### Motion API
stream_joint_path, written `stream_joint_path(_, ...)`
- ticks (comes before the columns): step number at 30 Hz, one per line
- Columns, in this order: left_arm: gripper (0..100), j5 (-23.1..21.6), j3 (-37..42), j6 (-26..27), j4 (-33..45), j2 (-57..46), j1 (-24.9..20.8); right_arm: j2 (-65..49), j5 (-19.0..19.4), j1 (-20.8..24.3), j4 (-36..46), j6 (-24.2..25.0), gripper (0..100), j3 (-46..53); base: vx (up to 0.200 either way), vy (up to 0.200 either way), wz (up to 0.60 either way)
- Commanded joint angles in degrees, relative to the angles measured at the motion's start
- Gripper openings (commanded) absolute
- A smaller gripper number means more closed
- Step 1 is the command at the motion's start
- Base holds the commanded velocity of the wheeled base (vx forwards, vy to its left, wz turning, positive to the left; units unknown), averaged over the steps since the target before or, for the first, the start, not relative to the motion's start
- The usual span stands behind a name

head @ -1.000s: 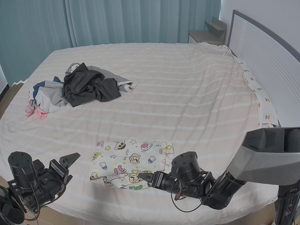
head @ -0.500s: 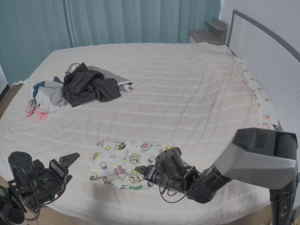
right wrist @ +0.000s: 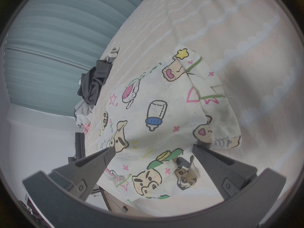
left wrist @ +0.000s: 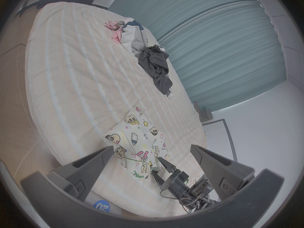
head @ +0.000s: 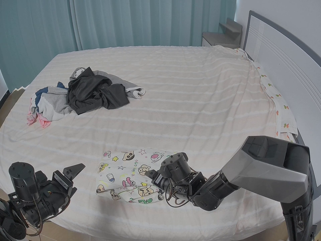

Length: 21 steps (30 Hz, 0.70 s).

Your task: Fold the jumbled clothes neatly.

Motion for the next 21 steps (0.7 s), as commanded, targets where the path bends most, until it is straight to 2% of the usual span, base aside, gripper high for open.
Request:
stream_joint_path(1,100,0.02,1.01,-0.01,0.0,0.16,-0.03,0.21,0.01,-0.1,0.25,0.02,100,-0.29,0.0,0.0,0.0)
stream_joint_path(2,100,0.02,1.01,-0.01,0.0,0.16,0.06,0.21,0.01,-0.1,0.52,0.02,0,-0.29,0.0,0.0,0.0)
stream_joint_path(16,100,0.19,1.01,-0.01,0.0,0.16,0.15,-1.2,0.01,-0.1,5.18,-0.16,0,-0.03,0.0,0.0,0.0)
stream_joint_path(21,100,0.19,1.01,-0.01,0.0,0.16,0.15,-3.66,-0.08,0.69,11.15,0.1,0,0.67,0.0,0.0,0.0)
